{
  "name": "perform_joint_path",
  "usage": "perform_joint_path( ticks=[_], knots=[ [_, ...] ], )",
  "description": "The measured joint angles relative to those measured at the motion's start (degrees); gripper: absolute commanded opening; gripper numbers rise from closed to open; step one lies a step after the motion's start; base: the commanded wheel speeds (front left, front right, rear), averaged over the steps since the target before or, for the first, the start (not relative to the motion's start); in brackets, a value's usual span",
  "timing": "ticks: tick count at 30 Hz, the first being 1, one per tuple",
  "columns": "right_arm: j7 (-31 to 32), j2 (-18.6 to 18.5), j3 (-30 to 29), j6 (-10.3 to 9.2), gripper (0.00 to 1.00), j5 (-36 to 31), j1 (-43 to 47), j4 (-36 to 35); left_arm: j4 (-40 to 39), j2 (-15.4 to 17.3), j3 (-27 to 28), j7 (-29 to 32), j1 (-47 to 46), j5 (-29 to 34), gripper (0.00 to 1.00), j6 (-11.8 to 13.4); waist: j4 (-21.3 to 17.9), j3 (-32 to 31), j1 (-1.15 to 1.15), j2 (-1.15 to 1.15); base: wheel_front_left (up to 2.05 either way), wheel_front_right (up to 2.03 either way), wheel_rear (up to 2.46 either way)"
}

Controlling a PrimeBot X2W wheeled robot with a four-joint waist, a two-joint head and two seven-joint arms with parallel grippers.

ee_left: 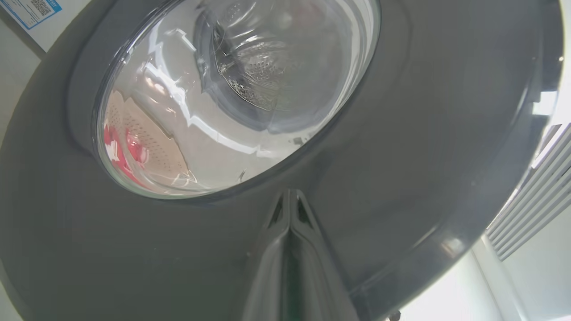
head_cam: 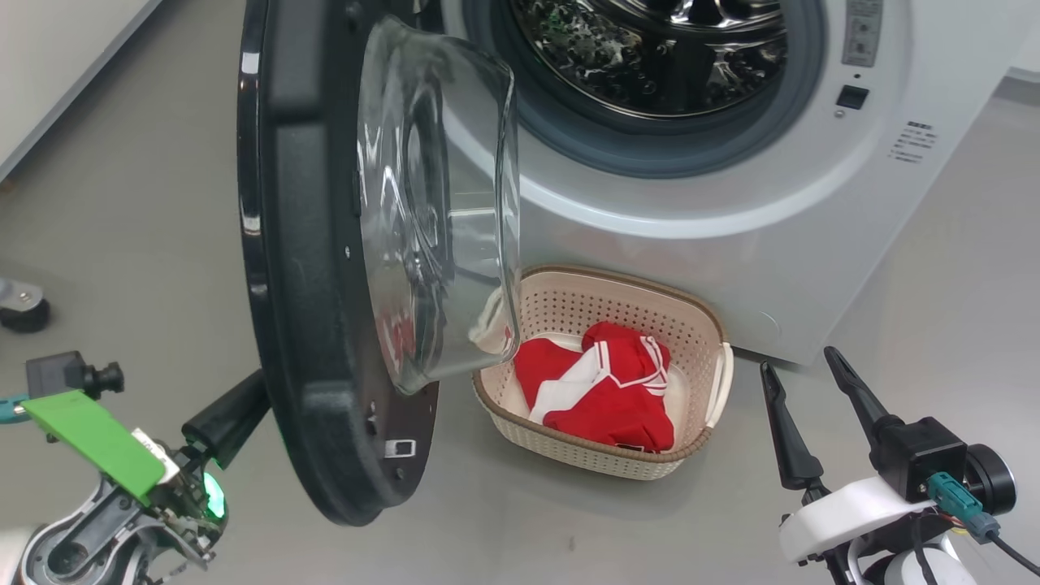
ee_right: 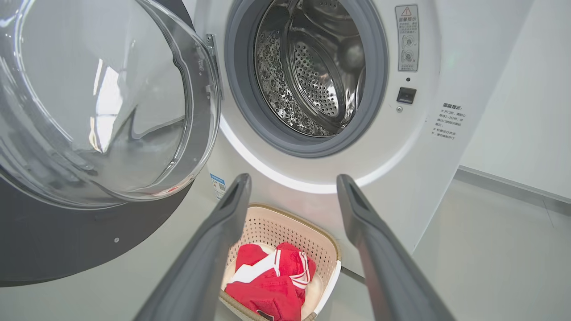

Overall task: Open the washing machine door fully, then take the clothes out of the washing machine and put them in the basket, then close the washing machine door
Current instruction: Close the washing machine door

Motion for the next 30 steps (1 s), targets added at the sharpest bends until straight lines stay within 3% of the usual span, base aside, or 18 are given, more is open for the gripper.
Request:
perform_joint_path(
  ticks=[30],
  knots=[
    [-0.49, 1.64, 1.56, 0.07, 1.0, 0.0, -1.21, 0.25, -3.54, -3.99, -2.87, -0.57, -0.88, 0.01, 0.0, 1.36, -18.42, 1.45, 0.0, 0.0, 0.0, 0.0, 0.0]
  ],
)
